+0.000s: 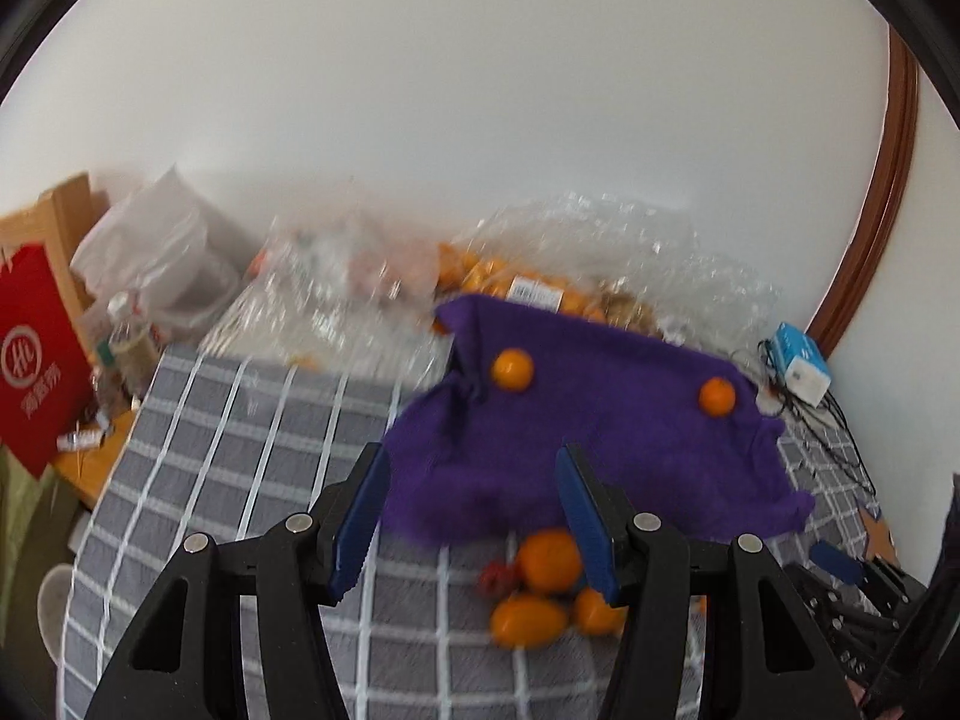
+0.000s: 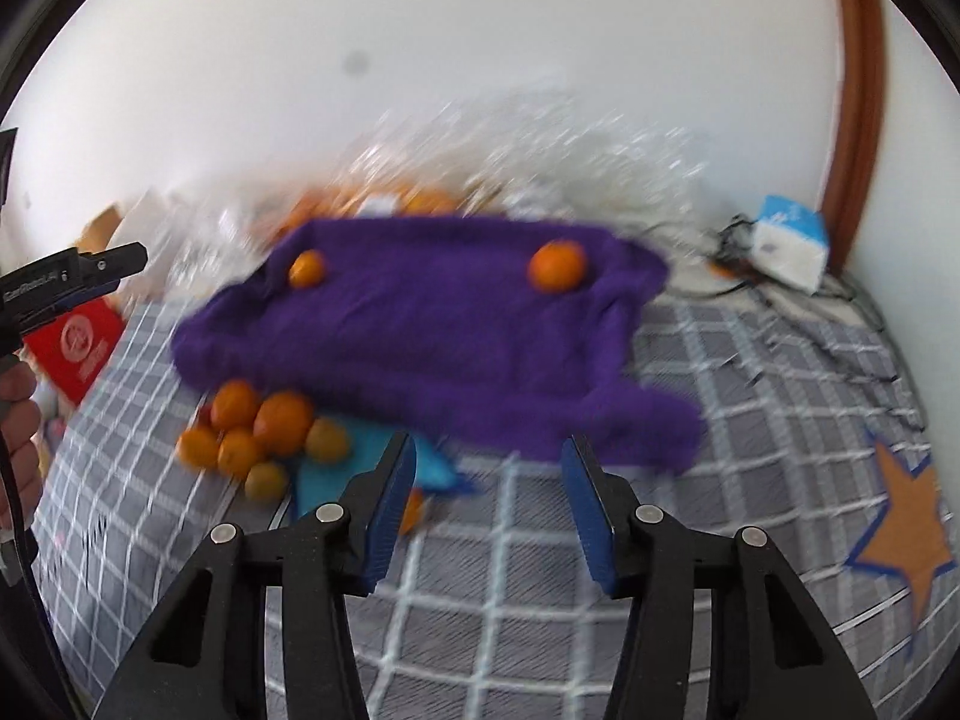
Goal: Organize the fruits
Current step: 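Grasp another mandarin with the right gripper while the left grasps the oval orange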
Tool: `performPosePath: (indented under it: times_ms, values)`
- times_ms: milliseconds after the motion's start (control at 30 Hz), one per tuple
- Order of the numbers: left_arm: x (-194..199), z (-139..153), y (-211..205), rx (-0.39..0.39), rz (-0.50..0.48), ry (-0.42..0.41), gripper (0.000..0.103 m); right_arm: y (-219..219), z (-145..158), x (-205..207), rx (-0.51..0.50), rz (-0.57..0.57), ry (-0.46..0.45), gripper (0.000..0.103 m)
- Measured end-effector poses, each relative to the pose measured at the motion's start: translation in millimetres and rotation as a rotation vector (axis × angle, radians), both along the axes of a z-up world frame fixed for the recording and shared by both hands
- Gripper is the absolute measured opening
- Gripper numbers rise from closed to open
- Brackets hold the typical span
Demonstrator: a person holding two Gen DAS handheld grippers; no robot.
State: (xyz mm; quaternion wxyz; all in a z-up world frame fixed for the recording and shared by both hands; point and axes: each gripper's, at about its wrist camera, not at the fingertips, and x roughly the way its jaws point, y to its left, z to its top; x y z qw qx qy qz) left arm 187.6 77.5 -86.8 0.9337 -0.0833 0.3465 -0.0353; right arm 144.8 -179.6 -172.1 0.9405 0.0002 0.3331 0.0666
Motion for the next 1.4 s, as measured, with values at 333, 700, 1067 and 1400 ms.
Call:
performPosePath:
  times_ms: [333, 700, 1067, 1400]
  values:
    - [-42, -67, 19, -0.009, 0.004, 0.121, 0.056, 31, -41, 18, -0.024, 0.017, 0.063, 0.057]
    - [-44, -71, -21, 0.012, -0.102, 0.12, 0.056, 19, -41, 7, -0.059, -0.003, 0.016, 0.037]
    - [-15, -84, -69, 0.165, -0.109, 0.145, 0.056, -27, -42, -5, -0.026, -0.06, -0.008, 0.037]
    - [-12, -91, -63, 0.118, -0.101, 0.136, 0.043, -23, -44, -3, -0.027, -0.039, 0.002, 0.037]
